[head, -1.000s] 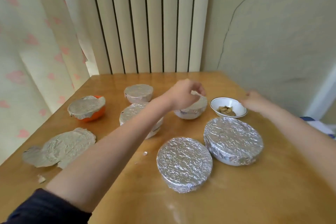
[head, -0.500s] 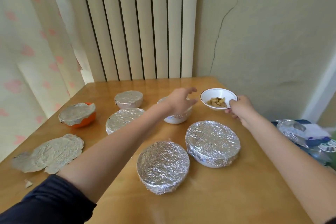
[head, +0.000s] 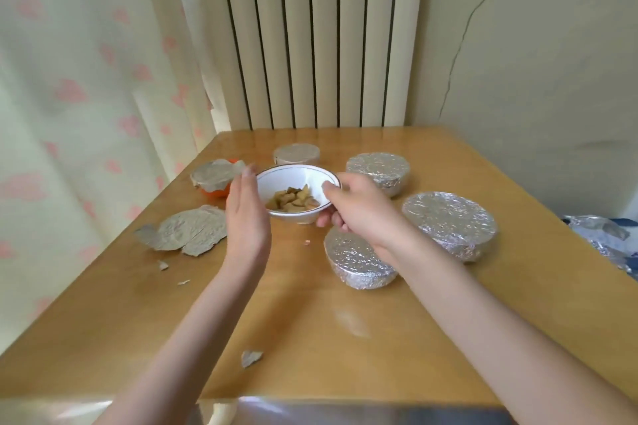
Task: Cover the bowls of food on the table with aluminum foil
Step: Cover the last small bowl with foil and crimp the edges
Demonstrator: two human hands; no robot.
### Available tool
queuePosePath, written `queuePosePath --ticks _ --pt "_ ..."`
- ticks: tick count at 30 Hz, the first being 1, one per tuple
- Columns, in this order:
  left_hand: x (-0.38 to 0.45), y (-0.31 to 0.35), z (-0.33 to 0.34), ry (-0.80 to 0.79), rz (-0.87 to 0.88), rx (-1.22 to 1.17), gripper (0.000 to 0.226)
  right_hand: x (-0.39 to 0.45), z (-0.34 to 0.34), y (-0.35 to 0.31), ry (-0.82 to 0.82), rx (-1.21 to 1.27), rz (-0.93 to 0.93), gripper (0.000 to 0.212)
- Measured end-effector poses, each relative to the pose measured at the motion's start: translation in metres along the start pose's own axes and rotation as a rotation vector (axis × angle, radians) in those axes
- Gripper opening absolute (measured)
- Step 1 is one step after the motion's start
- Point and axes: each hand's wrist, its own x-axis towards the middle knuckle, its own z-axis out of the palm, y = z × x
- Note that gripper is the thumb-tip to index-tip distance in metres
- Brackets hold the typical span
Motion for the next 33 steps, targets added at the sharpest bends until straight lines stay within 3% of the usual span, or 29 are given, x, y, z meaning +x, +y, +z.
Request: queuePosePath --ticks 8,13,17,19,21,25,27,33 --pt "-0.029 -0.045 -0.075 -0.098 -0.035 0.190 0.023 -0.020 0.077 0.060 -0.058 -0.103 0.074 0.020" --pt "-0.027 -0.058 -0.083 -0.150 -0.047 0.227 0.044 -0.020 0.084 0.072 -0.063 -0.146 0.077 0.017" --pt "-0.021 -0.064 -0.089 -0.139 -0.021 0.258 0.041 -0.015 0.082 0.070 -0.095 -0.167 0.067 0.023" --pt "-0.008 -0.068 -0.102 -0.058 0.100 0.393 0.033 -0.014 0.079 0.070 -0.064 -0.200 0.068 0.048" --pt "0.015 -0.073 -0.119 -0.028 0.217 0.623 0.024 -0.016 0.078 0.070 -0.045 -0.254 0.022 0.057" --pt "0.055 -0.079 -0.133 -0.274 0.202 1.061 0.036 -0.019 0.081 0.074 -0.023 -0.346 -0.107 0.056" --pt "0.063 -0.081 -0.132 -0.327 0.191 1.093 0.035 -0.020 0.082 0.076 -0.005 -0.338 -0.131 0.056" --pt "0.064 -0.082 -0.130 -0.237 0.380 1.188 0.027 -0.018 0.081 0.091 0.057 -0.427 -0.264 0.058"
